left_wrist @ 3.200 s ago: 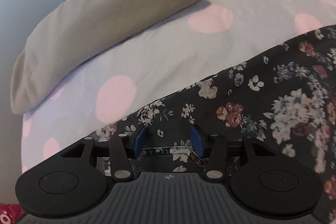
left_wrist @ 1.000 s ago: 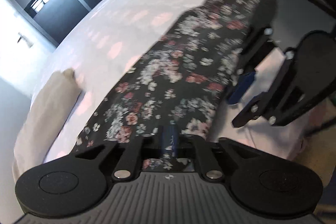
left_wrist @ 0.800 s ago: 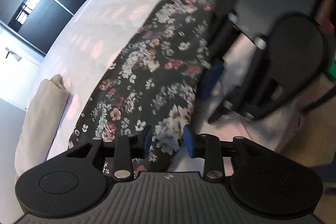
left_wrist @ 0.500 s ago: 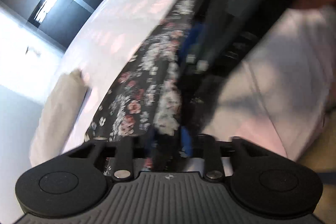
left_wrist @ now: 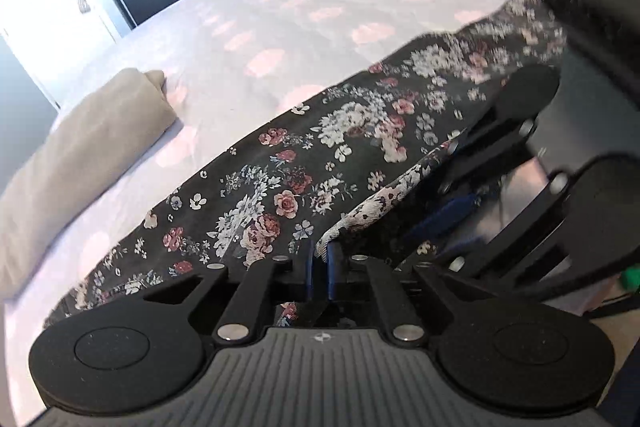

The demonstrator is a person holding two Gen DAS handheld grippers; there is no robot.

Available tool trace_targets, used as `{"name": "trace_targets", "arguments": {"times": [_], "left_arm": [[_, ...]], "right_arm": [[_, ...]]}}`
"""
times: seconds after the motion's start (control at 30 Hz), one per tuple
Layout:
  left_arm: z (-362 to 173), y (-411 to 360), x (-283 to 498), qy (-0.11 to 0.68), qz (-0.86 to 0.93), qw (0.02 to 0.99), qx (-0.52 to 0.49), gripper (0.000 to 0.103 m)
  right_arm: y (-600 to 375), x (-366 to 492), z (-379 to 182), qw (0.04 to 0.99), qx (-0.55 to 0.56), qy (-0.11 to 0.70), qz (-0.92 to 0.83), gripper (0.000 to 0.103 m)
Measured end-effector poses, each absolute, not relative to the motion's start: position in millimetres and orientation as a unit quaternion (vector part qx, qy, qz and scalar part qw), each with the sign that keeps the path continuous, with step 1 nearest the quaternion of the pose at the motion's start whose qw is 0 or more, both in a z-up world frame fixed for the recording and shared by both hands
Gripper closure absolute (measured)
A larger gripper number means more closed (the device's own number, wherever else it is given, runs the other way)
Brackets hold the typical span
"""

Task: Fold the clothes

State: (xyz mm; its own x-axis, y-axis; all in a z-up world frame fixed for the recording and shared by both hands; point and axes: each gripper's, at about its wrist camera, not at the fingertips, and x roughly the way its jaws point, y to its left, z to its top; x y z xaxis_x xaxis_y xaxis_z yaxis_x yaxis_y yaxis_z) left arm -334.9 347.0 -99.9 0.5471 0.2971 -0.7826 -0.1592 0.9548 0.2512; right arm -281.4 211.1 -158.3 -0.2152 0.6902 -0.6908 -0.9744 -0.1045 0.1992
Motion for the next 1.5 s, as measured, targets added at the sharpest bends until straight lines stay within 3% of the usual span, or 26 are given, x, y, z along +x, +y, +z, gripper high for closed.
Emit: {"name": "trace_targets", "arguments": {"times": [0.5, 0.63, 0.67, 1.1, 1.2, 1.43, 1.5], "left_arm": [[-100, 358, -371, 0.475, 0.152, 0.863, 0.081, 0.092], [-100, 373, -383, 0.478, 0.203, 0.852, 0.071, 0.092], [-101, 377, -386, 0.480, 0.218, 0.847, 0.068, 0.092], [-111, 405, -409, 0.523, 0.292, 0.799, 0.048, 0.092], [-114, 408, -413, 0.531, 0.301, 0.791, 0.046, 0.092], [-111, 412, -421, 0.527, 0.322, 0.786, 0.035, 0.092], [-112, 414, -421, 0.528, 0.322, 0.785, 0.030, 0.092]], "right_arm": [[256, -310, -177, 0.535, -0.218, 0.334, 0.744, 0.072], [264, -315, -177, 0.530, -0.218, 0.328, 0.751, 0.090], [265, -315, -176, 0.528, -0.218, 0.329, 0.752, 0.099], [225, -348, -166, 0.450, -0.296, 0.260, 0.802, 0.103], [219, -356, -171, 0.444, -0.318, 0.244, 0.801, 0.103], [226, -330, -150, 0.469, -0.242, 0.296, 0.796, 0.096], [231, -322, -144, 0.484, -0.221, 0.309, 0.789, 0.084]]}}
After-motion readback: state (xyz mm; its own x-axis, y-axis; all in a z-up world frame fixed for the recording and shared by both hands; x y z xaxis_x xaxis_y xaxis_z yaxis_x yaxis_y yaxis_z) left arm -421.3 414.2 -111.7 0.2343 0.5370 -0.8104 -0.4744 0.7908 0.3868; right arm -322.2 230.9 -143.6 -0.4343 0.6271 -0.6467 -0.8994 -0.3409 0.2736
